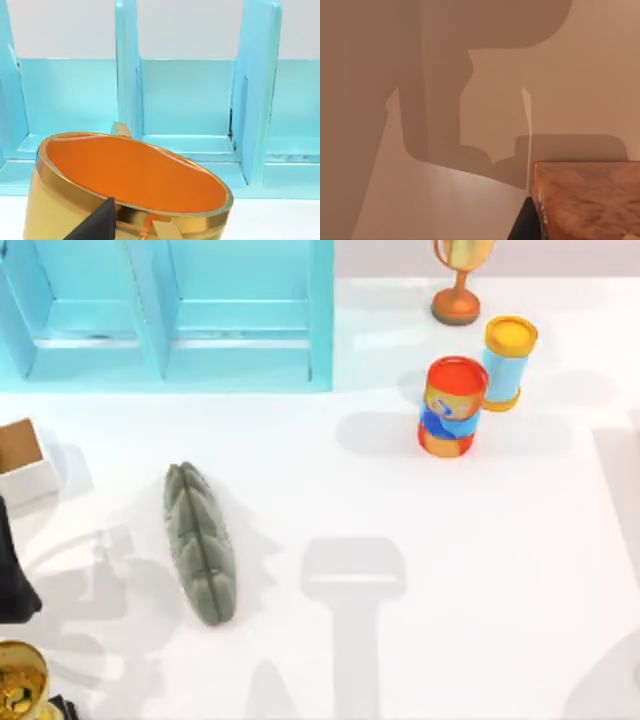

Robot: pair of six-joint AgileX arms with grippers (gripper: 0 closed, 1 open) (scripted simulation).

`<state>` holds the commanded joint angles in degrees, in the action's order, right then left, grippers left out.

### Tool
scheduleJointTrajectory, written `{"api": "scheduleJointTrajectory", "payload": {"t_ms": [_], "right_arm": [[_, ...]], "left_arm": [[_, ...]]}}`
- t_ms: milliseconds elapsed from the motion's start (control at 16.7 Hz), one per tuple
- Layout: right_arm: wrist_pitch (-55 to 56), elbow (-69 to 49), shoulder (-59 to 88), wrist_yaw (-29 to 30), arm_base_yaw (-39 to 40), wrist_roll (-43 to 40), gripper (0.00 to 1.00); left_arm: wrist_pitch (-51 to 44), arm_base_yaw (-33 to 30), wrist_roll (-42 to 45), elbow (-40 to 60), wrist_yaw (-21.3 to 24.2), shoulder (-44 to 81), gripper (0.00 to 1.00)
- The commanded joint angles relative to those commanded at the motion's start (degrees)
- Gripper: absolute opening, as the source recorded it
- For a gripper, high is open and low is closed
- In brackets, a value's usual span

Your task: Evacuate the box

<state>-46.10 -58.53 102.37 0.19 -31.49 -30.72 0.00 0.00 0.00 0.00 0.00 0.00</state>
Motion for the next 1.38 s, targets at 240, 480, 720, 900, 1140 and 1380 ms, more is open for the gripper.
{"api": "scheduleJointTrajectory", "payload": {"t_ms": [240, 480, 720, 900, 1140, 1380], "right_arm": [[0.00, 0.00, 0.00, 0.00, 0.00, 0.00, 0.00], [0.00, 0.00, 0.00, 0.00, 0.00, 0.00, 0.00], [-2.06, -1.68, -0.20, 0.44, 0.05, -0.05, 0.00], [-7.60, -6.34, -1.03, 1.27, -0.12, -0.12, 0.00], [-15.18, -13.14, -3.55, 1.39, -0.49, 0.24, 0.00], [-22.08, -18.42, -5.33, 0.39, -0.92, 0.54, 0.00]], "left_arm": [[0.00, 0.00, 0.00, 0.00, 0.00, 0.00, 1.00], [0.00, 0.00, 0.00, 0.00, 0.00, 0.00, 1.00], [0.00, 0.00, 0.00, 0.00, 0.00, 0.00, 1.00], [0.00, 0.00, 0.00, 0.00, 0.00, 0.00, 1.00], [0.00, 0.00, 0.00, 0.00, 0.00, 0.00, 1.00], [0.00, 0.00, 0.00, 0.00, 0.00, 0.00, 1.00]]}}
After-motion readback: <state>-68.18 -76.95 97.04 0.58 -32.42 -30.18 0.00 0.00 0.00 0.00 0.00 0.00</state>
